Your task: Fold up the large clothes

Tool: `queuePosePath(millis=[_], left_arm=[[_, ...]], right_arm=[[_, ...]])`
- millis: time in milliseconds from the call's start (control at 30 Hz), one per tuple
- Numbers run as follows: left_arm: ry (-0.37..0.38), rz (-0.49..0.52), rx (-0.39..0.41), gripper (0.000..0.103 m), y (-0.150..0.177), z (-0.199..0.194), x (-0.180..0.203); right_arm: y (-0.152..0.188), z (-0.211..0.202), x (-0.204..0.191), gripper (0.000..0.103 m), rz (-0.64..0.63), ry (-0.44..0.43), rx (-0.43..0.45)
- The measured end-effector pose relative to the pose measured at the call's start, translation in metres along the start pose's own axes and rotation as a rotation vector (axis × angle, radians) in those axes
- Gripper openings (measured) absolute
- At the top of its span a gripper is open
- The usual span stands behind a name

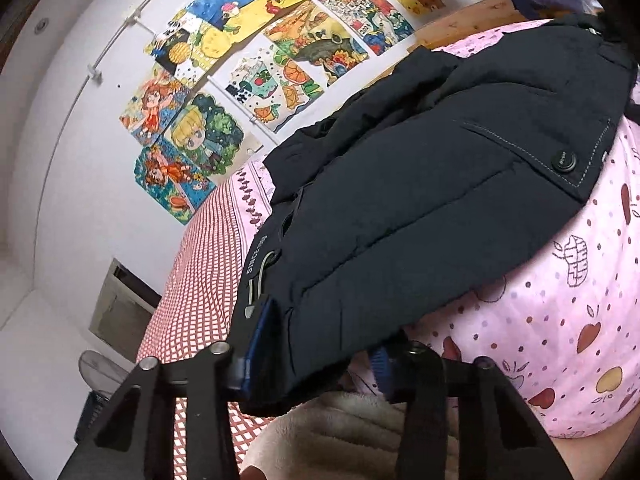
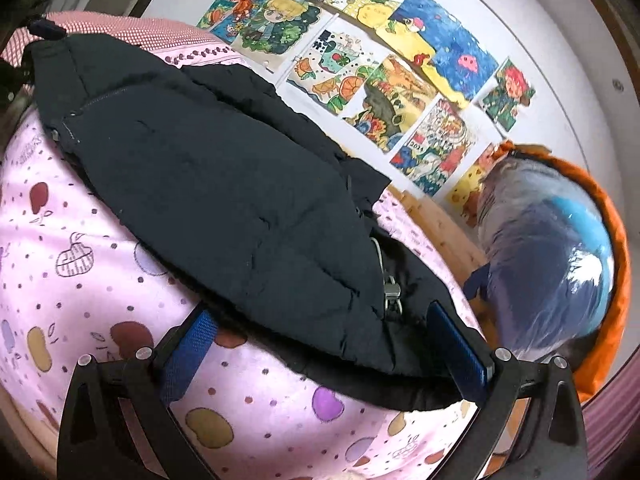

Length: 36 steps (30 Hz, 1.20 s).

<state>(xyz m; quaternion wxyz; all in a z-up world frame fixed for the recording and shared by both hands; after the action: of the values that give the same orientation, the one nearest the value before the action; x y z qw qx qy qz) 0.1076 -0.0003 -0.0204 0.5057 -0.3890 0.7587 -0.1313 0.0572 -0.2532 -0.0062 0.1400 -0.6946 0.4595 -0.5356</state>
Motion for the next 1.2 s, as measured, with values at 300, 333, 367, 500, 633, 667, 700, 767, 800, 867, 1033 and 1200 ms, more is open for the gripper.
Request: queuePosePath(millis=[300,333,367,500,633,667,700,767,800,867,1033,1200], left_arm=[[0.014,-0.013,0.007,0.029,-0.008,-0.001,-0.001],[0.014,-0.015,0.006,0.028,-0.009,-0.001,-0.002],[0.014,-0.017,0.006,0.028,-0.01,-0.001,-0.002],[0.01,-0.036,0.024,0.024,-0.014,-0.002,-0.007],[0.013,-0.09,0.053,0.014,-0.024,-0.005,-0.015],[0.018,-0.113,0.063,0.013,-0.028,-0.006,-0.019],[0.023,-0.132,0.07,0.012,-0.032,-0.008,-0.023],[0.034,-0.172,0.087,0.011,-0.037,-0.011,-0.03],[0.038,-0.189,0.094,0.01,-0.039,-0.012,-0.034],[0.041,-0.223,0.109,0.009,-0.042,-0.015,-0.041],[0.019,-0.292,0.162,0.008,-0.044,-0.027,-0.059],[0.035,-0.317,0.177,0.007,-0.042,-0.041,-0.066]], right_arm=[[-0.024,-0.014,-0.007,0.072,-0.058,0.034,0.039],[-0.022,-0.013,-0.007,0.067,-0.045,0.025,0.03],[-0.02,-0.012,-0.007,0.058,-0.026,0.007,0.018],[-0.013,-0.005,-0.004,0.035,0.047,-0.03,-0.008],[-0.016,-0.002,0.001,0.024,0.12,-0.053,-0.01],[-0.017,-0.002,0.003,0.02,0.136,-0.06,-0.008],[-0.017,-0.002,0.005,0.016,0.145,-0.063,-0.006],[-0.019,-0.004,0.008,0.012,0.146,-0.067,0.003],[-0.021,-0.006,0.009,0.01,0.14,-0.065,0.012],[-0.025,-0.012,0.013,0.008,0.14,-0.06,0.034],[-0.035,-0.031,0.024,0.006,0.166,-0.039,0.099],[-0.041,-0.053,0.032,0.005,0.191,-0.016,0.153]])
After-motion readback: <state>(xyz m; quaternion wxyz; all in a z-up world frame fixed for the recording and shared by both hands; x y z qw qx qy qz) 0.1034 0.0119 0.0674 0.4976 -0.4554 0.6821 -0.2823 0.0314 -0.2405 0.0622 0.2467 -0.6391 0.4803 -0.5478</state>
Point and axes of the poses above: each gripper's, at about its wrist camera, not at the fingertips, and z roughly the way its jaws point, x to its right, y to its underside, the point moved 7 cm from there along z, roughly the way its jaws point, and after that the axes turned 2 degrees about x, right-handed, at the moved point
